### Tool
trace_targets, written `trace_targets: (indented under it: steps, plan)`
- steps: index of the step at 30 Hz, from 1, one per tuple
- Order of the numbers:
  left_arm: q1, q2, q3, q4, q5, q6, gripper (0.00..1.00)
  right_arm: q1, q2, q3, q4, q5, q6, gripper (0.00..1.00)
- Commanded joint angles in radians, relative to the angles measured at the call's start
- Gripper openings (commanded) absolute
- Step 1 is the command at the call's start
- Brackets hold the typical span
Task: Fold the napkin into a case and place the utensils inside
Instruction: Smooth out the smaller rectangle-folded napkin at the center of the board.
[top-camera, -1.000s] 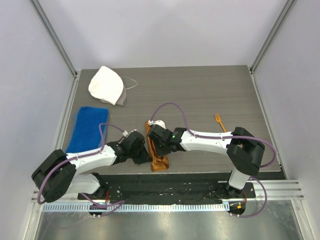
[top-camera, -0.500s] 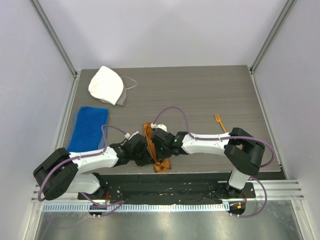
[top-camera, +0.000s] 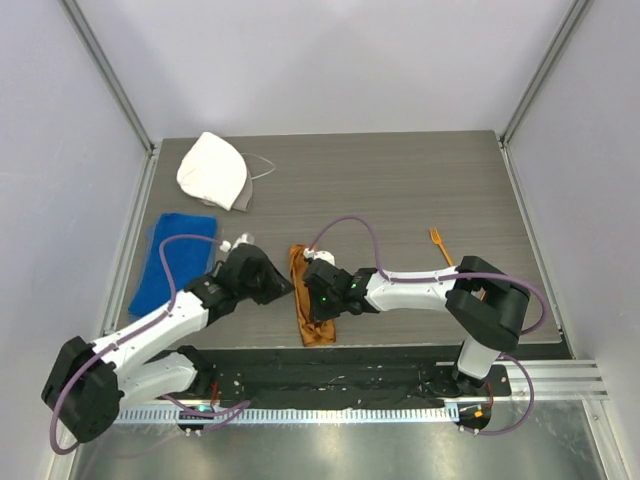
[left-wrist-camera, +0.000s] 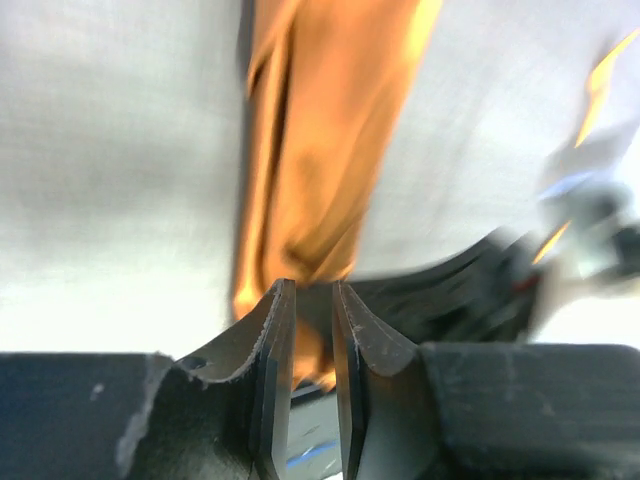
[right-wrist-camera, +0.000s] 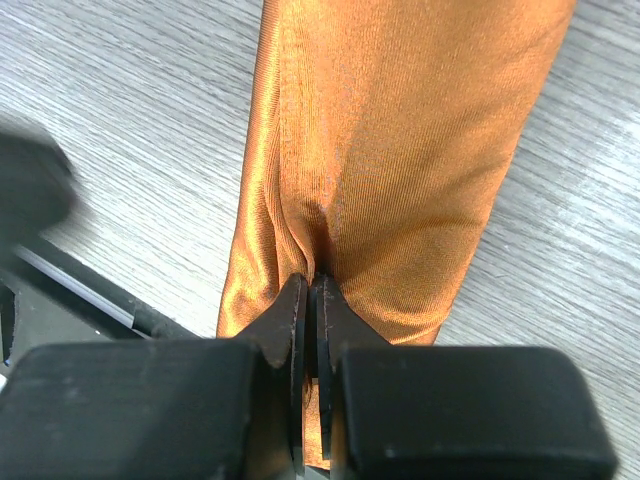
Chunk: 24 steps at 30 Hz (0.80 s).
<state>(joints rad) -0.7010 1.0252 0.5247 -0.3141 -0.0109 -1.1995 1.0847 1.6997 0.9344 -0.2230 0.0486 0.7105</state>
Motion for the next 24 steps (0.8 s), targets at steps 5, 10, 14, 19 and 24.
trace_targets:
  steps: [5,10,14,19,24]
  plan:
    - [0.086,0.202,0.155,0.131,0.144,0.114,0.21,0.000,-0.003,-0.017,0.020,0.010,0.006,0.09]
    - [0.087,0.343,0.159,0.227,0.160,0.120,0.20,0.000,-0.017,-0.019,0.022,0.007,0.006,0.10]
    - [0.087,0.433,0.176,0.224,0.134,0.169,0.18,0.000,-0.029,-0.022,0.036,-0.021,0.001,0.14]
    - [0.100,0.473,0.169,0.198,0.057,0.212,0.17,-0.002,-0.092,-0.049,0.066,-0.092,0.001,0.32]
    - [0.103,0.490,0.163,0.178,0.043,0.241,0.16,-0.012,-0.195,-0.086,0.099,-0.153,0.010,0.48]
